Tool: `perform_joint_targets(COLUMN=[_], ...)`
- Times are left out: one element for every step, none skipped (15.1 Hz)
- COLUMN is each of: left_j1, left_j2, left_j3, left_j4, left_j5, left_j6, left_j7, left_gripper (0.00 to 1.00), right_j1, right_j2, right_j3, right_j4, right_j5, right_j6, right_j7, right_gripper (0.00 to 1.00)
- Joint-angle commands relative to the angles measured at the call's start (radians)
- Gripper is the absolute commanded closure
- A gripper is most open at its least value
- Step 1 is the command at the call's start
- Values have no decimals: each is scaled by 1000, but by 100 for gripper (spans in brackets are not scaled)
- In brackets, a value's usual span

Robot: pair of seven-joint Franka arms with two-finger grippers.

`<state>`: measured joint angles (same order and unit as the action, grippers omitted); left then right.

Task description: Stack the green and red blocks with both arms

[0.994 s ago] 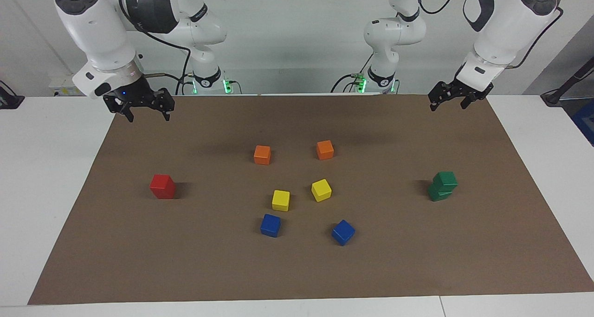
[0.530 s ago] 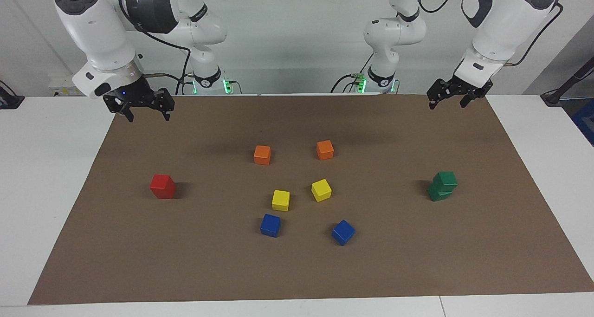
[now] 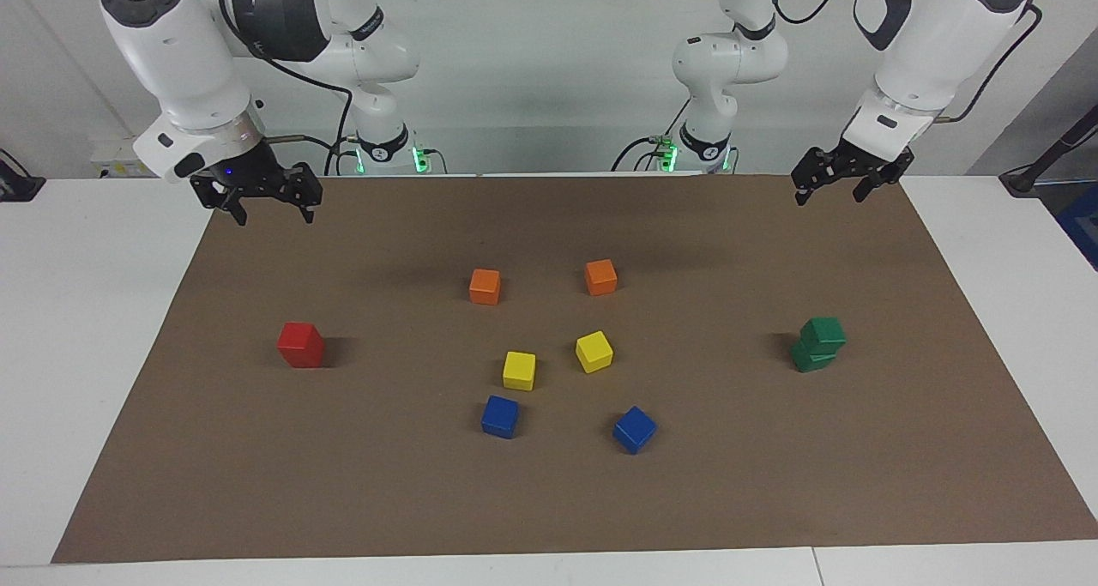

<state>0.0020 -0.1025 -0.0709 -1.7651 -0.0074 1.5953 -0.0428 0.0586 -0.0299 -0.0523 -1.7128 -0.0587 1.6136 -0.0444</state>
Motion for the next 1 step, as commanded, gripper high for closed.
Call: perform_joint_targets(left_j1=[-11], left_j2=[-13], left_j3=[13], left_j4=[-13], left_j5=[-17], left_j6=[17], left_j7=[6], left_gripper=[0], right_j1=[-5], right_j2=[-11], right_j3=[-1], right_j4=[-2], right_j5=[0], right_j6=[-14], right_j7=[-20], right_gripper=[0])
